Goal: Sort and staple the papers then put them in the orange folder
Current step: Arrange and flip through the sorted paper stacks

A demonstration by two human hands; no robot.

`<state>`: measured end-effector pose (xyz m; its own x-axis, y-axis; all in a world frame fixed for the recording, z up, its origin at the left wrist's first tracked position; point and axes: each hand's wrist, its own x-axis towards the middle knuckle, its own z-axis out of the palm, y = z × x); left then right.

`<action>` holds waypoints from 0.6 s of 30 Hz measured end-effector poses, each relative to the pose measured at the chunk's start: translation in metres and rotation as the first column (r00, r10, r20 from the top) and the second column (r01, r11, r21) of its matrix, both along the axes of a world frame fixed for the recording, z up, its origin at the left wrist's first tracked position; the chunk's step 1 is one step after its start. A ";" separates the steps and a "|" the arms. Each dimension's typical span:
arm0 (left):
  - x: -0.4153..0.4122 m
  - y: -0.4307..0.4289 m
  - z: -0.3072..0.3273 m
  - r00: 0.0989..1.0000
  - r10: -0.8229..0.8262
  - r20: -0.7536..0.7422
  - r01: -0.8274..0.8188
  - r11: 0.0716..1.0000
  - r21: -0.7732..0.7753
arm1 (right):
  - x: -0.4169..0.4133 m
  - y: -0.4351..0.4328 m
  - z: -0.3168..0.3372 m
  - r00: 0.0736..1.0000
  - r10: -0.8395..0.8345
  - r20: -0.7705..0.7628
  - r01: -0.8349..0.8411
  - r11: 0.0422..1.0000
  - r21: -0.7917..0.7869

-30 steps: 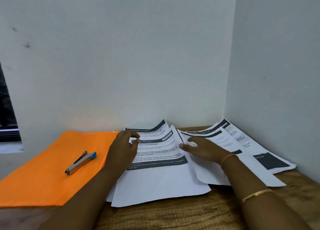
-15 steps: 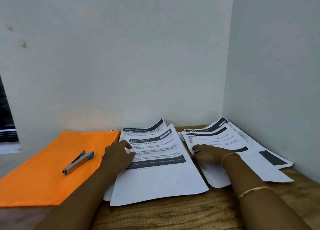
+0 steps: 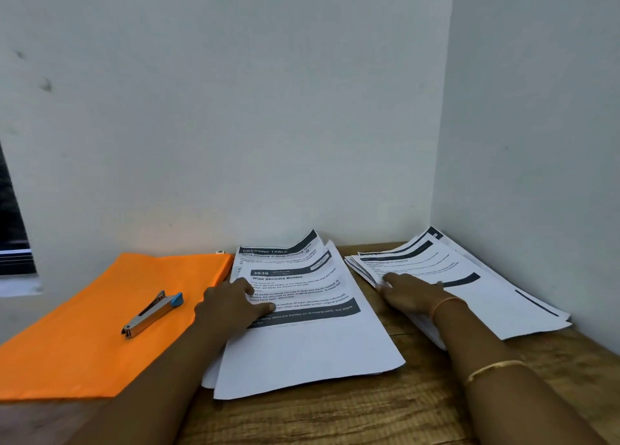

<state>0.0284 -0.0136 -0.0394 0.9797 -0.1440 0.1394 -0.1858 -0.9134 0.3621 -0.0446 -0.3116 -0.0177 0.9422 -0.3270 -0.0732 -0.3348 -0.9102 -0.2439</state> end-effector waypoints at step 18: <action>-0.013 -0.004 0.009 1.000 0.019 0.010 -0.019 0.999 0.030 | -0.007 0.065 0.011 0.953 0.223 0.207 -0.204 0.973 -0.112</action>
